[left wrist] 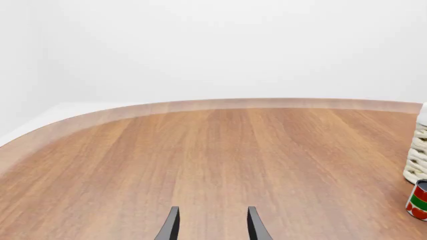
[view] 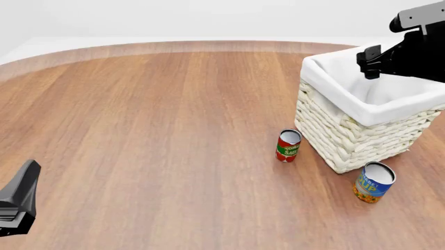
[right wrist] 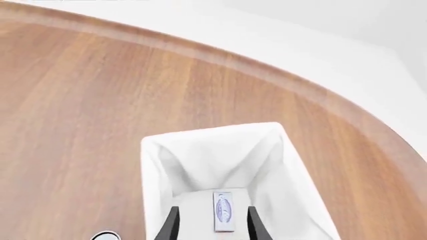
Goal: Pick up the alphabet soup and the cream cheese box, and put them in the basket.
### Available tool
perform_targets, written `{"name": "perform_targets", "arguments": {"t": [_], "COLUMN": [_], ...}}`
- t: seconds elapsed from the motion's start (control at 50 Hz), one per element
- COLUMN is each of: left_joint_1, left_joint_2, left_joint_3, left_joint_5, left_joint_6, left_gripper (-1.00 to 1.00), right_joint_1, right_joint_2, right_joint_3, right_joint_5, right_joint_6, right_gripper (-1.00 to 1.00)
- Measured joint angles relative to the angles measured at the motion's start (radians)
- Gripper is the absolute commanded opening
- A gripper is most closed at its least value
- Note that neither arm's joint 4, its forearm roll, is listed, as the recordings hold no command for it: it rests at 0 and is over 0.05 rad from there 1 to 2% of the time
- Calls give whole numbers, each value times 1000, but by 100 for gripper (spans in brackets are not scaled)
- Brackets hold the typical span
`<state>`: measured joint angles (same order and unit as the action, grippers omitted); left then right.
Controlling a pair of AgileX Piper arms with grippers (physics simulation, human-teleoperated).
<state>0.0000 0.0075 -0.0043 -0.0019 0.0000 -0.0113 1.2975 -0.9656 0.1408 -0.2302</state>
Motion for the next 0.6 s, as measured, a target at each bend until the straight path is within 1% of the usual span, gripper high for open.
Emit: {"name": "perform_targets", "arguments": {"t": [0.2, 0.38, 0.6], "left_joint_1": [0, 0, 0], "left_joint_2": [0, 0, 0], "left_joint_3": [0, 0, 0], "left_joint_5": [0, 0, 0], "left_joint_6": [0, 0, 0], "left_gripper": [100, 100, 100], "right_joint_1": [2, -5, -5], "right_joint_2": [-46, -63, -88], "right_joint_3": [-8, -26, -22], "right_joint_5": [34, 58, 97], "right_joint_6": [-1, -4, -14], "right_gripper": [100, 100, 100]}}
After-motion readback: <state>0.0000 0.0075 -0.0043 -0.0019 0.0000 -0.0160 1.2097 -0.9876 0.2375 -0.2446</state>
